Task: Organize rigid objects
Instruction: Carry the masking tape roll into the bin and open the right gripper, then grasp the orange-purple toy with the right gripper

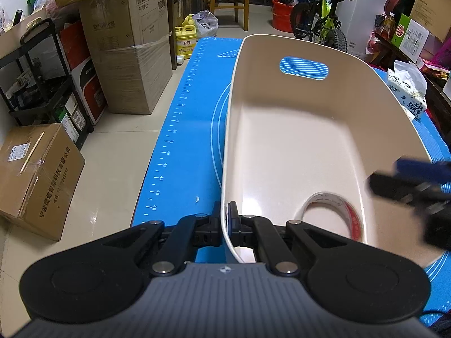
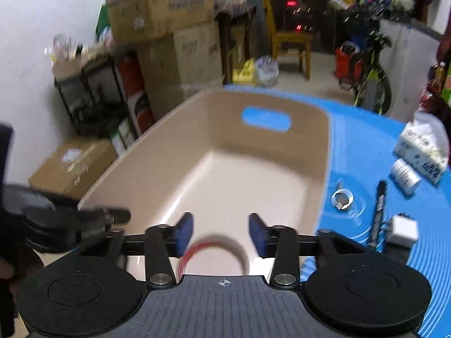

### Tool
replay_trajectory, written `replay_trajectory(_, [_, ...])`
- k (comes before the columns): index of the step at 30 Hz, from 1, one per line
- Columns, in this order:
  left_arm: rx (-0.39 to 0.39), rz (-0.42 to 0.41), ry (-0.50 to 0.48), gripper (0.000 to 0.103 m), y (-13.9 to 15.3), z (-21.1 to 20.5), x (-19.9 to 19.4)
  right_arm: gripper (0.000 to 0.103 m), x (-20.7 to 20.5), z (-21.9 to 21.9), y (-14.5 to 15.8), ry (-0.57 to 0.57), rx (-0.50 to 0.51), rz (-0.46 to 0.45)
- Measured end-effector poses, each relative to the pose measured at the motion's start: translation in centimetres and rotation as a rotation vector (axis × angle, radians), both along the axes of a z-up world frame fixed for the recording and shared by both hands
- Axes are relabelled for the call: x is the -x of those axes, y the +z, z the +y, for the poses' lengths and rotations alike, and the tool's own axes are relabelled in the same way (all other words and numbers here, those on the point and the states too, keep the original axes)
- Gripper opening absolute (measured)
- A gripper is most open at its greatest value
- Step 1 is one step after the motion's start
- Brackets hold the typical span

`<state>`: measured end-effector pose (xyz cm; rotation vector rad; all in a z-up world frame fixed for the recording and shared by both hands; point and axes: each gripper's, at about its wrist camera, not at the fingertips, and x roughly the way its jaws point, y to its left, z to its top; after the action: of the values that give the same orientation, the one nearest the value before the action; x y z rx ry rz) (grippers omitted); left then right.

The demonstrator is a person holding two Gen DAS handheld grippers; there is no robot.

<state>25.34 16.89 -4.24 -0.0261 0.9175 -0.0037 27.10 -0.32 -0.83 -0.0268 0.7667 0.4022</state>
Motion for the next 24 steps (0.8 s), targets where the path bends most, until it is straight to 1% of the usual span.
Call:
replay_trajectory(4, [-0.006,0.001,0.002,0.004,0.0,0.0,0.0,0.066,0.5,-2.8,1.9,-0.05,-0.032,-0.051])
replay_trajectory(6, [-0.007,0.002,0.004,0.004,0.0,0.0,0.0,0.069,0.8,-4.3,2.5,-0.078,-0.03,-0.076])
replay_trajectory(12, [-0.007,0.003,0.009,0.004,0.0,0.0,0.0,0.074,0.7,-8.3,2.4,-0.171,0.001,-0.095])
replay_trajectory(17, [-0.008,0.003,0.008,0.004,0.0,0.0,-0.1,0.076,0.5,-10.6,0.3,-0.234,0.059,-0.063])
replay_trajectory(24, [-0.007,0.0,0.007,0.004,0.0,0.0,0.0,0.077,0.3,-11.4,-4.1,-0.276,0.119,0.041])
